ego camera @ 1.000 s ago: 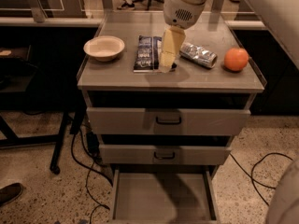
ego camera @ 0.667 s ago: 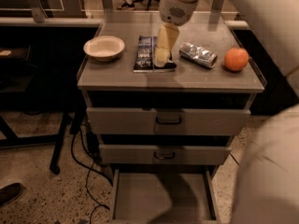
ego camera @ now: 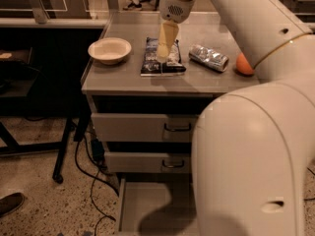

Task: Place blue chip bag into bottom drawer

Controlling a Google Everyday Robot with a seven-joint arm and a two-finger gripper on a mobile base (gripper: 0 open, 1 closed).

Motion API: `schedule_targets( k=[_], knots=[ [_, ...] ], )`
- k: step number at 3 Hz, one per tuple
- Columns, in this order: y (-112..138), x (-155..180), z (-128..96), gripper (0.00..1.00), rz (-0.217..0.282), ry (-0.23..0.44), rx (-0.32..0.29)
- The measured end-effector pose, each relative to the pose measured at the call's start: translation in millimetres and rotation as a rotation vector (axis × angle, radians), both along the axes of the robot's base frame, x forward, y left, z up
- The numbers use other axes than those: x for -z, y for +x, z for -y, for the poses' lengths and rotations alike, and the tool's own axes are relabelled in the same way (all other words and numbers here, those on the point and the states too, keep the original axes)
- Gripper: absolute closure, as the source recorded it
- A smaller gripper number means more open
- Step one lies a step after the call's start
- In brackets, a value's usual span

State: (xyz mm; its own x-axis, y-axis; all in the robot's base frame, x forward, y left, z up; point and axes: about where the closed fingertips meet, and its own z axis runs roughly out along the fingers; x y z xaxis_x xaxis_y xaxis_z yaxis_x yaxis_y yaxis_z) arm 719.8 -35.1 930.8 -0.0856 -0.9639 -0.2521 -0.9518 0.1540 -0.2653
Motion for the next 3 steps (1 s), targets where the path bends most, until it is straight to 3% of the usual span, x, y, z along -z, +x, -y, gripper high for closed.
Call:
schedule_targets(
  k=[3],
  knots=[
    [54.1,29.4,-19.5,0.0,0.015,0.004,-0.034]
  ],
)
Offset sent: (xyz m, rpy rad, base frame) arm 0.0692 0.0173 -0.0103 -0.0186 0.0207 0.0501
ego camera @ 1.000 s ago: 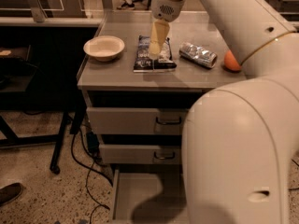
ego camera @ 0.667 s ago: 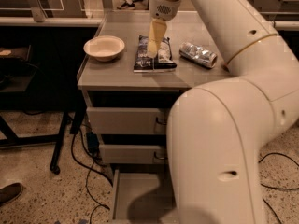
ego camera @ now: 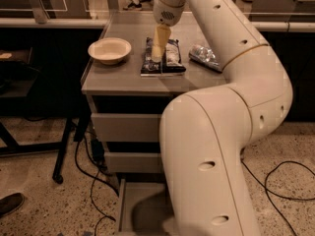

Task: Place blue chip bag into bottom drawer

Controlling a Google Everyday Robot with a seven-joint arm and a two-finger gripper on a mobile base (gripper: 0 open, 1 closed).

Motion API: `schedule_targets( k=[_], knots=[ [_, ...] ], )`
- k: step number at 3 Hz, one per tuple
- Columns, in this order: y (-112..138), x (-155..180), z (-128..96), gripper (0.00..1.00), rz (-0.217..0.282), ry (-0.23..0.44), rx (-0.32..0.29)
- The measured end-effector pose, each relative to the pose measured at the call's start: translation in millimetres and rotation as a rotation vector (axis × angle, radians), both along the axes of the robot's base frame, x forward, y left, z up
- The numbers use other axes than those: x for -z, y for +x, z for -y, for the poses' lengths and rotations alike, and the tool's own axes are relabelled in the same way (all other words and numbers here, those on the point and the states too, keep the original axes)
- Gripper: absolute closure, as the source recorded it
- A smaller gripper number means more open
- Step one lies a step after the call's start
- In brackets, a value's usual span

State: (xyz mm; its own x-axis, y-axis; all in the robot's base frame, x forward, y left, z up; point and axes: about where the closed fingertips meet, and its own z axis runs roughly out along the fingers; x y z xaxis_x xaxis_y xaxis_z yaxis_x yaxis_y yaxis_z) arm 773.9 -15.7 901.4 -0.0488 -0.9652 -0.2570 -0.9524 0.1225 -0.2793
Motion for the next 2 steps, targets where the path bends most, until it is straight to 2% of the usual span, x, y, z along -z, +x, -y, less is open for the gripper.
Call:
schedule_targets(
  k=[2],
  knots=[
    [15.2,31.9,20.4,0.0,-0.004,0.014,0.012]
  ],
)
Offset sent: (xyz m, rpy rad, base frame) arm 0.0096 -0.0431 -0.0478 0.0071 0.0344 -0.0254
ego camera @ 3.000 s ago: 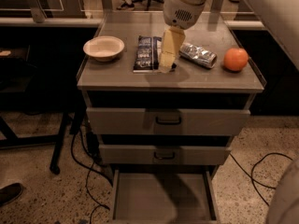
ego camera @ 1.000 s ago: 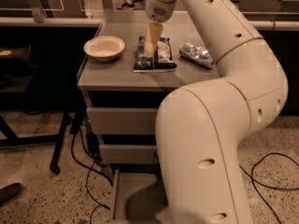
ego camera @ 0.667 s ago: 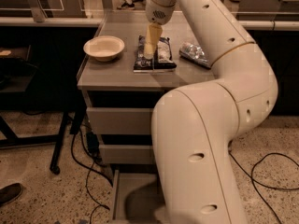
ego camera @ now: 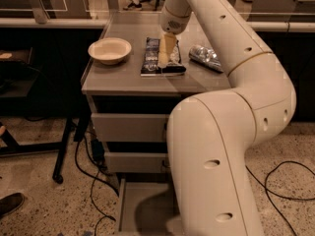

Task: Place blue chip bag into bottom drawer

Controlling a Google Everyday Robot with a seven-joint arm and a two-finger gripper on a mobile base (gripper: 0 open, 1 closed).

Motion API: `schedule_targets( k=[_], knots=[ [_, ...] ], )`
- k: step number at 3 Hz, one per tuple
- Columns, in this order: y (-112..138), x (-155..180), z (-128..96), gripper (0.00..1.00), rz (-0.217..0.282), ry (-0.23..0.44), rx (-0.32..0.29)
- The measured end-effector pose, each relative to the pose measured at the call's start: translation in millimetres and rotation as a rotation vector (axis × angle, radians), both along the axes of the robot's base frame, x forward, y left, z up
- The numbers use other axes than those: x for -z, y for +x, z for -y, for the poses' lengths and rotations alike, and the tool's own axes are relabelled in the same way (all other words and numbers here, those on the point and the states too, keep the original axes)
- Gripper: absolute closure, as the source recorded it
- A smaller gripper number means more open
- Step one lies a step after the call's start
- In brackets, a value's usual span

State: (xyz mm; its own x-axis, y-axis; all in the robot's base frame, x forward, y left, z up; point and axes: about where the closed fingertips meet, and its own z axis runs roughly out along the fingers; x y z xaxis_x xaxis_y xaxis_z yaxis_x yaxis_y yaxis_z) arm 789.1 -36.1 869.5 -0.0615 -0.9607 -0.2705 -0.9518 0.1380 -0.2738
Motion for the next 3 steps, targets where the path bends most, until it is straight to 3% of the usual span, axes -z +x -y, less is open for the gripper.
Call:
schedule_targets(
  k=[2,3],
  knots=[
    [2.0,34.6,2.0,0.0,-0.041,0.005,0.002],
    [2.1,35.0,1.8,0.19,-0.041,0.005,0.002]
  ],
)
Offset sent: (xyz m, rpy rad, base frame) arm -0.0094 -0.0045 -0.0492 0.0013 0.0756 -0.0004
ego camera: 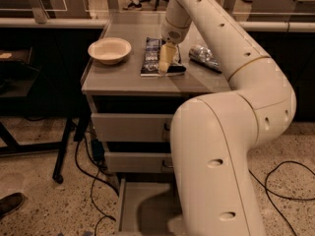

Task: Place blue chip bag into bottom drawer

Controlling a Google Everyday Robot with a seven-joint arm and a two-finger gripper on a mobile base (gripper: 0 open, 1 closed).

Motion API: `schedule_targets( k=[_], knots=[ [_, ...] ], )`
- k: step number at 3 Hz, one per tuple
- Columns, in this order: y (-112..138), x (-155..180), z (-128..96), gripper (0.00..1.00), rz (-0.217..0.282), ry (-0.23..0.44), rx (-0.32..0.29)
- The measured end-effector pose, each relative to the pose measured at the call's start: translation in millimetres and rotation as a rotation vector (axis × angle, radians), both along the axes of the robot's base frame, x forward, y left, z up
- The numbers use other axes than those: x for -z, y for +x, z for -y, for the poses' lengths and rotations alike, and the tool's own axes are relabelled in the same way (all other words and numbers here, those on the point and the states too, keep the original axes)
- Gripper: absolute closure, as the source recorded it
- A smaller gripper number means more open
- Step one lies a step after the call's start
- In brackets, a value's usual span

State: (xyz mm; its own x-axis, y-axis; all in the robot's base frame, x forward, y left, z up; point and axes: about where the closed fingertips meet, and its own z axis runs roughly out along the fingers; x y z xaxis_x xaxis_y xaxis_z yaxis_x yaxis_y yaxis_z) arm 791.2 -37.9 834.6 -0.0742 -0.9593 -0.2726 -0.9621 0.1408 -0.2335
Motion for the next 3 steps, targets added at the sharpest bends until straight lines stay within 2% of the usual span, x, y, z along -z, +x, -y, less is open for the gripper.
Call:
schedule_targets(
  k=[3],
  knots=[
    [0.0,-0.3,0.0,0.89,0.0,0.0,0.0]
  ],
)
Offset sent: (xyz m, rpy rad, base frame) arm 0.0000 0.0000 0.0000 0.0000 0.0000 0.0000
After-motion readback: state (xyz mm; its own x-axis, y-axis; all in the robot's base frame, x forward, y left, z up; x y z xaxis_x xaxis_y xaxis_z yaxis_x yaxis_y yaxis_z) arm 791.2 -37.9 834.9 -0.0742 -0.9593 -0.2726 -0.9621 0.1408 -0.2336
